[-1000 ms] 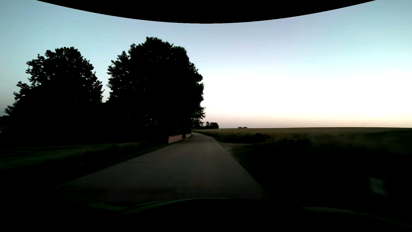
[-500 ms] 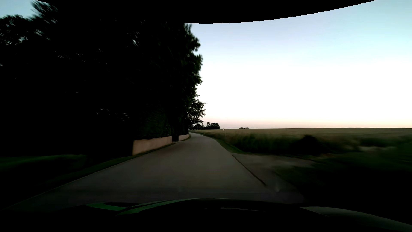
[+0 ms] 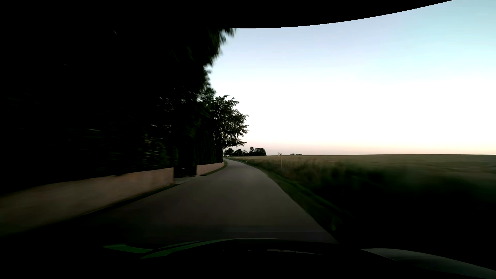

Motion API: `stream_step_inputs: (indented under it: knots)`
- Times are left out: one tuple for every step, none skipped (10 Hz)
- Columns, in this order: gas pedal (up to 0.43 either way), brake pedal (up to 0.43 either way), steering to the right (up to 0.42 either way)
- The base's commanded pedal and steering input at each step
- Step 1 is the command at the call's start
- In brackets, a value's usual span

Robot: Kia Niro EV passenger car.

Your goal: Follow the waypoints while adhering to traffic rules and regulations

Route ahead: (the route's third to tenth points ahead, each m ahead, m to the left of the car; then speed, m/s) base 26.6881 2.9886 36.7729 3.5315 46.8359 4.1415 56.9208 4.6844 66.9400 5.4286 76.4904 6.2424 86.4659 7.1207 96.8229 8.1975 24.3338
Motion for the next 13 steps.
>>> stream_step_inputs:
  knots:
    - [0.189,0.000,-0.001]
    - [0.189,0.000,-0.003]
    - [0.189,0.000,-0.004]
    - [0.189,0.000,-0.005]
    - [0.189,0.000,-0.005]
    - [0.189,0.000,-0.006]
    - [0.189,0.000,-0.006]
    - [0.189,0.000,-0.006]
    - [0.189,0.000,-0.007]
    - [0.189,0.000,-0.007]
    - [0.189,0.000,-0.008]
    - [0.189,0.000,-0.009]
    - [0.189,0.000,-0.009]
